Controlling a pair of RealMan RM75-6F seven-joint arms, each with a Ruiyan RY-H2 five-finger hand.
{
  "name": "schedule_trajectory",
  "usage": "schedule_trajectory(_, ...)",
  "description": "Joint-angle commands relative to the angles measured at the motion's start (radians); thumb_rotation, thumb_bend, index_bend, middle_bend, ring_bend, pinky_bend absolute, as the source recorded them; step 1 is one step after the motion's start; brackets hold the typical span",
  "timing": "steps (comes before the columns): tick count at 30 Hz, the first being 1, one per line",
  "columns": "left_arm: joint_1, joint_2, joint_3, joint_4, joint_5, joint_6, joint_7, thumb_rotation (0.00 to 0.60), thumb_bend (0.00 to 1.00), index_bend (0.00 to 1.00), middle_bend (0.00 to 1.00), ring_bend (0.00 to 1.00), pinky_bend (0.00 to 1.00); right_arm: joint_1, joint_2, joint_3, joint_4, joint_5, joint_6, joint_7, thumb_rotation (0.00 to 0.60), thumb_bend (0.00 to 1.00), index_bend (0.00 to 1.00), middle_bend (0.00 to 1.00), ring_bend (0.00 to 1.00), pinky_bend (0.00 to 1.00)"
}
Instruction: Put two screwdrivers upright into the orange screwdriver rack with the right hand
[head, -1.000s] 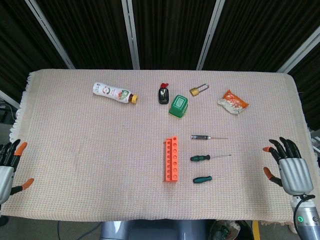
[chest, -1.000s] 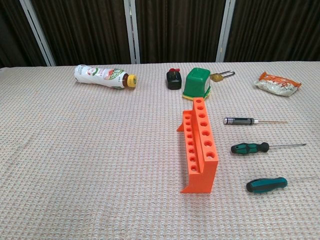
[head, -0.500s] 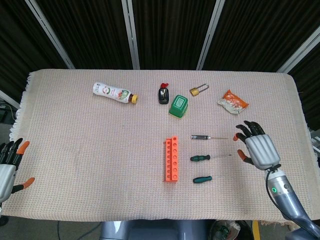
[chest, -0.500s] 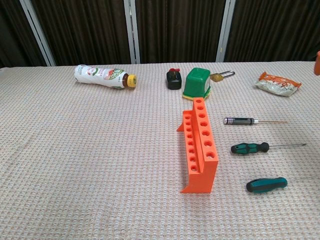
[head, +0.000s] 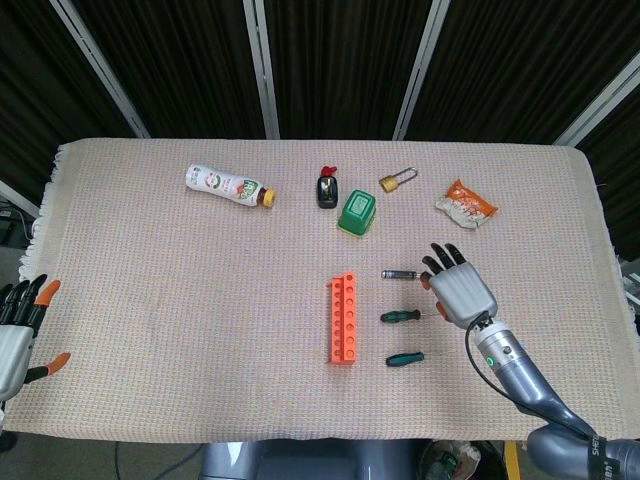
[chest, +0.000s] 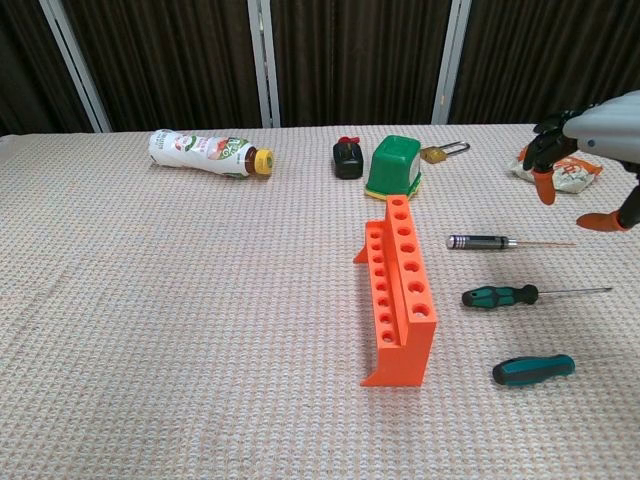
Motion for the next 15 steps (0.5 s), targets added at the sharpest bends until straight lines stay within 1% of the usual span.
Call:
schedule_trajectory(1, -0.002, -0.001, -0.001, 0.003, 0.000, -0.002, -0.003, 0.600, 0.09, 0.06, 0.00, 0.00, 0.00, 0.037, -0.040, -0.022, -0.032, 0.083, 0.031, -0.121, 0.600, 0.30, 0.44, 0.19, 0.01, 0.06)
schedule_trajectory(7, -0.008, -0.005, -0.008, 0.020, -0.002, -0.002, -0.015, 0.600, 0.09, 0.06, 0.00, 0.00, 0.00, 0.076, -0.106, -0.063, -0.062, 0.187, 0.082, -0.278, 0.600, 0.30, 0.45, 0.19, 0.00, 0.05)
schedule_trajectory(11, -0.011, -0.004, -0.009, 0.026, -0.002, -0.004, -0.021, 0.600, 0.09, 0.06, 0.00, 0.00, 0.00, 0.100, -0.150, -0.075, -0.058, 0.242, 0.106, -0.324, 0.600, 0.29, 0.45, 0.19, 0.00, 0.04)
schedule_trajectory(15, -0.013, 0.001, -0.011, 0.026, -0.009, -0.009, -0.023, 0.600, 0.09, 0.06, 0.00, 0.00, 0.00, 0.126, -0.191, -0.086, -0.040, 0.294, 0.110, -0.344, 0.600, 0.22, 0.45, 0.19, 0.00, 0.04)
